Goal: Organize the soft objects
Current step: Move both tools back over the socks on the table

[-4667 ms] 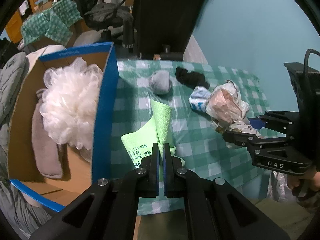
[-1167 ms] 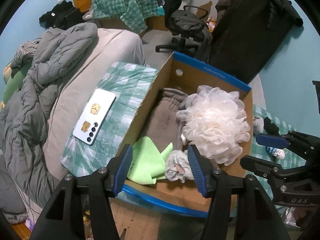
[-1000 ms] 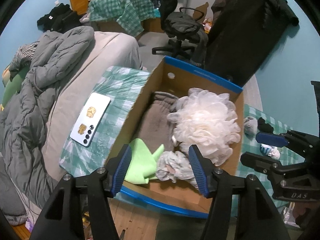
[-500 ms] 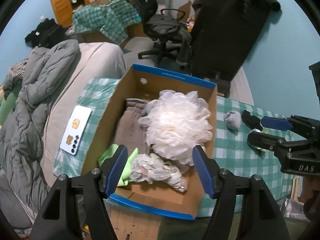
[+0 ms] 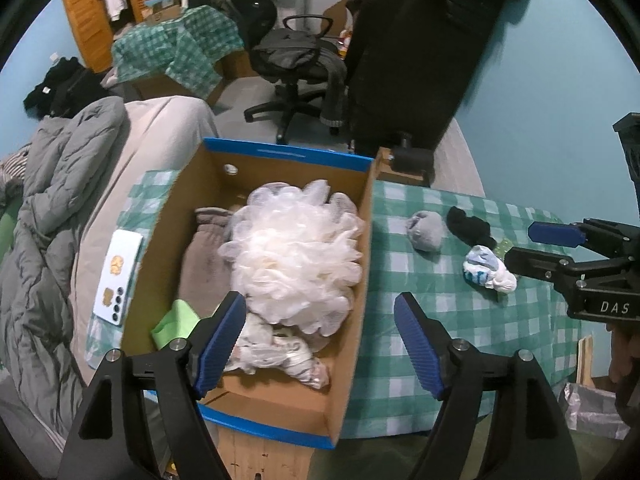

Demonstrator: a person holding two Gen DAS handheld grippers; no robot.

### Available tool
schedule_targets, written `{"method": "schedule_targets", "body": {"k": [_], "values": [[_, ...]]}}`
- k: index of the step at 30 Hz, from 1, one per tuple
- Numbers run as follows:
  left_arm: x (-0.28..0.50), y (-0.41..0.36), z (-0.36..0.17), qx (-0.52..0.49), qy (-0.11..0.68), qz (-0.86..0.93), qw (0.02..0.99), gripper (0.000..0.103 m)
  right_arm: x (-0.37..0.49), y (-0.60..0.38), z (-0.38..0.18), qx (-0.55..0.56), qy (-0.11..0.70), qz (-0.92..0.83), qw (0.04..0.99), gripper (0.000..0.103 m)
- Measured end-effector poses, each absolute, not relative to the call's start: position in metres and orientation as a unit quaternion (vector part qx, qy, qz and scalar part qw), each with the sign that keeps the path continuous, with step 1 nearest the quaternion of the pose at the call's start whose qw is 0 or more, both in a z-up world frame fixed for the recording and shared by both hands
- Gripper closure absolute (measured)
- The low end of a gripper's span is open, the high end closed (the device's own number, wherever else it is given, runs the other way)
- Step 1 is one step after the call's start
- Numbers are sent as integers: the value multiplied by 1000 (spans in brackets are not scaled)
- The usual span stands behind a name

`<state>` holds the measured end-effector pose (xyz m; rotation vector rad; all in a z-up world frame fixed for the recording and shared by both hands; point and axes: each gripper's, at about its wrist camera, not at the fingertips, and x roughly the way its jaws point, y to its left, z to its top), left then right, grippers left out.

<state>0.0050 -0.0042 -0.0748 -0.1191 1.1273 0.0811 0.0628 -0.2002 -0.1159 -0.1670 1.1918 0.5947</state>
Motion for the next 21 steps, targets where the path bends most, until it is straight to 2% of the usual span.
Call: {"method": "schedule_targets", "body": {"k": [21], "values": [[53, -75, -100, -8, 559, -33, 828, 23, 84, -294, -136, -70, 574, 209, 789, 39]]}}
